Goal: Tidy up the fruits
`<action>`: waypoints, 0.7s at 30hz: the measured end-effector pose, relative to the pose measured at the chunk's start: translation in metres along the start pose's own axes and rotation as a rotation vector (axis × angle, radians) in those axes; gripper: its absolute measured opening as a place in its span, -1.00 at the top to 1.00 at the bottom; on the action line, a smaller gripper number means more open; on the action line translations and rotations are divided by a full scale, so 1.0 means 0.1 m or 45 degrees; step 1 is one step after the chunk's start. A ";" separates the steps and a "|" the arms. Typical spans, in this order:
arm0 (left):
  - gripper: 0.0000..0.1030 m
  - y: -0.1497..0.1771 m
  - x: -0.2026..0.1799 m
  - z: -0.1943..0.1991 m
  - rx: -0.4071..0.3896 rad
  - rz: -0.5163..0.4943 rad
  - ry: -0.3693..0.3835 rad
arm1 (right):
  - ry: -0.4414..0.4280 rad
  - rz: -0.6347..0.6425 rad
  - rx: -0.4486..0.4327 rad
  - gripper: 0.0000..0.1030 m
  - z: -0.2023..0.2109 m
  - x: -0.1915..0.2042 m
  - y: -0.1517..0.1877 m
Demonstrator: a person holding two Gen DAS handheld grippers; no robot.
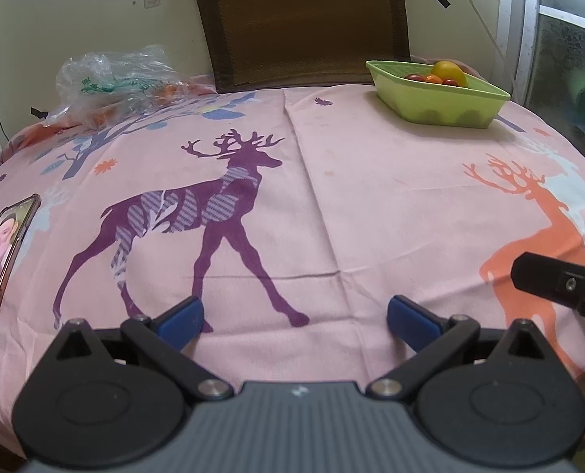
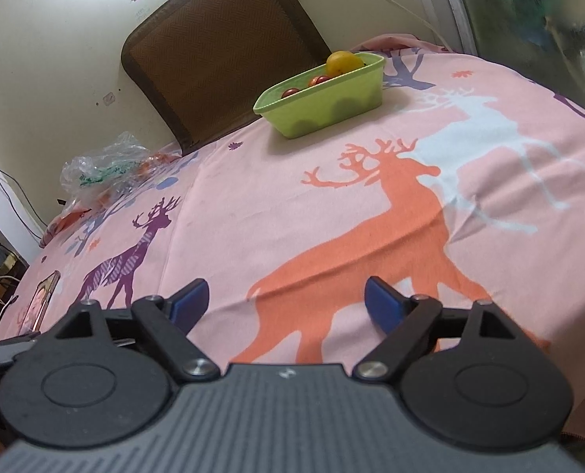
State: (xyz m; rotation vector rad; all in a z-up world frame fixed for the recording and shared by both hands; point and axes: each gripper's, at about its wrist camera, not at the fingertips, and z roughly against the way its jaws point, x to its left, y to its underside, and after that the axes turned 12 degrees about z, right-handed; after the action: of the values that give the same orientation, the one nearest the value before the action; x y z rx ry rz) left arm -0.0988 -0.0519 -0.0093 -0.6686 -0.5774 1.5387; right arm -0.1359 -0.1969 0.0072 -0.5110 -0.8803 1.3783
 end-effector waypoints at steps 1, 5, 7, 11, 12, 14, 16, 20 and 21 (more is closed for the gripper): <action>-1.00 0.01 0.00 0.01 0.000 -0.001 0.002 | -0.001 -0.001 0.000 -0.71 0.01 0.00 0.00; -1.00 0.04 0.00 0.03 0.002 -0.006 0.007 | -0.010 -0.021 0.001 -0.72 0.02 -0.02 0.02; -1.00 0.05 0.00 0.04 0.007 -0.009 0.010 | -0.011 -0.016 0.002 -0.72 0.03 -0.01 0.03; -1.00 0.06 0.00 0.04 0.009 -0.009 0.010 | -0.010 0.001 0.006 -0.75 0.05 0.01 0.05; -1.00 0.06 0.00 0.05 0.008 -0.008 0.010 | -0.012 0.004 0.007 -0.76 0.05 0.01 0.05; -1.00 0.07 0.00 0.05 0.006 -0.008 0.011 | -0.010 0.019 0.010 -0.81 0.05 0.03 0.06; -1.00 0.08 0.01 0.06 0.006 -0.008 0.012 | -0.010 0.042 0.012 -0.88 0.05 0.06 0.08; -1.00 0.11 0.00 0.08 -0.001 -0.006 0.012 | -0.014 0.061 0.018 -0.98 0.04 0.10 0.09; -1.00 0.12 0.01 0.08 -0.001 -0.007 0.014 | -0.017 0.057 0.017 -0.99 0.04 0.10 0.09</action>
State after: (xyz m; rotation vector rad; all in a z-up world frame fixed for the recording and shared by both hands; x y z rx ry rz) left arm -0.1130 -0.0519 -0.0120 -0.6749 -0.5716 1.5288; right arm -0.1450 -0.1867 0.0045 -0.5148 -0.8745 1.4287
